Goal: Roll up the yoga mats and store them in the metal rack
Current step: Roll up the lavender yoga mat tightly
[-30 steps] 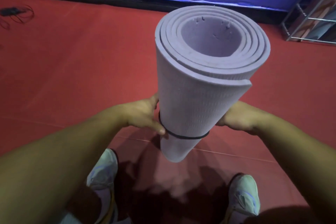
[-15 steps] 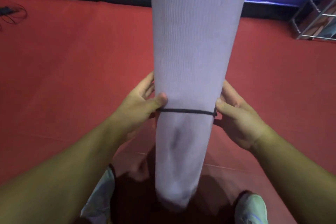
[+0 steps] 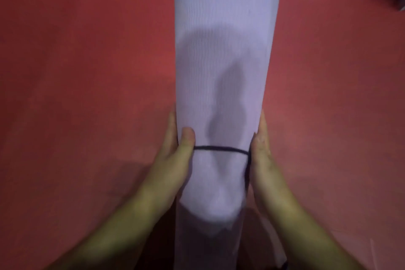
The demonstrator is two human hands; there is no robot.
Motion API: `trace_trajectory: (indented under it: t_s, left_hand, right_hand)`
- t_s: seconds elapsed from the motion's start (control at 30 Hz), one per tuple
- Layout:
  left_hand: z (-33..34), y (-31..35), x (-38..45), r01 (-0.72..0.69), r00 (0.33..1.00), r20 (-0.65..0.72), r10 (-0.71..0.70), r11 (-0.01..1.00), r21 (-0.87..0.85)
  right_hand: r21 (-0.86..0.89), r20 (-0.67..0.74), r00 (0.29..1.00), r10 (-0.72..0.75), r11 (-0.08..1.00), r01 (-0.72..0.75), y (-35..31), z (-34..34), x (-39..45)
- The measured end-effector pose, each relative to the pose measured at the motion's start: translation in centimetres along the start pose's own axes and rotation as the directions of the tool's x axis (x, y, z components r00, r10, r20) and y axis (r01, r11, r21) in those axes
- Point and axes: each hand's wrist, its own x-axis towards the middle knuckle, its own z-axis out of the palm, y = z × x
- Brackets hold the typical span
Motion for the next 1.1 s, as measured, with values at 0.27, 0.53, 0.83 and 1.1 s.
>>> trace_trajectory:
  t_s: [0.27,0.53,0.83,1.1]
  left_hand:
    - [6.0,9.8,-0.9,0.112,0.949,0.286,-0.131,0.99,0.079]
    - [14.9,34.0,-1.8,-0.018,0.818,0.57,-0.076,0.987,0.158]
    - [29.7,60.0,-5.2,-0.288,0.677,0.735,0.041,0.934,0.212]
    - [39.0,68.3,-3.7,-0.263,0.775,0.613,0.151,0.96,0.096]
  right_hand:
    - [0.185,-0.21,0.974,0.09,0.981,-0.05,-9.0,-4.5,-4.5]
    - [0.115,-0.261,0.963,-0.065,0.989,0.098,-31.8,-15.8,-8.9]
    - [-0.044,-0.164,0.952,-0.259,0.966,0.255,-55.5,-33.9,-13.5]
    - [-0.192,-0.067,0.929,-0.363,0.919,0.345,-64.4,-43.9,-10.5]
